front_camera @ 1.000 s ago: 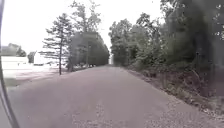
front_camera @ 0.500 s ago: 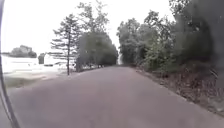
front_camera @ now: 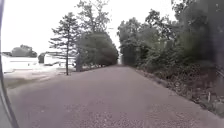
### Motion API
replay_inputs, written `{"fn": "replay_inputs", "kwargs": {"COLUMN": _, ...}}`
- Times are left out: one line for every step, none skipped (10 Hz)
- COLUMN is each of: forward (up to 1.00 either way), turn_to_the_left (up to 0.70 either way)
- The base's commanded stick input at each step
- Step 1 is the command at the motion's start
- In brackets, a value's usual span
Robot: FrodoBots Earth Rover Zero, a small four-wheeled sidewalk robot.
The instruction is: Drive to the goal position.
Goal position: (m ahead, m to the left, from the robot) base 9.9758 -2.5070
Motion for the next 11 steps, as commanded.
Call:
{"fn": "replay_inputs", "kwargs": {"forward": 0.7, "turn_to_the_left": 0.0}}
{"fn": "replay_inputs", "kwargs": {"forward": 0.7, "turn_to_the_left": 0.0}}
{"fn": "replay_inputs", "kwargs": {"forward": 0.7, "turn_to_the_left": 0.0}}
{"fn": "replay_inputs", "kwargs": {"forward": 0.7, "turn_to_the_left": 0.0}}
{"fn": "replay_inputs", "kwargs": {"forward": 0.7, "turn_to_the_left": 0.0}}
{"fn": "replay_inputs", "kwargs": {"forward": 0.7, "turn_to_the_left": 0.0}}
{"fn": "replay_inputs", "kwargs": {"forward": 0.7, "turn_to_the_left": 0.0}}
{"fn": "replay_inputs", "kwargs": {"forward": 0.7, "turn_to_the_left": 0.0}}
{"fn": "replay_inputs", "kwargs": {"forward": 0.7, "turn_to_the_left": 0.0}}
{"fn": "replay_inputs", "kwargs": {"forward": 0.7, "turn_to_the_left": 0.0}}
{"fn": "replay_inputs", "kwargs": {"forward": 0.7, "turn_to_the_left": 0.0}}
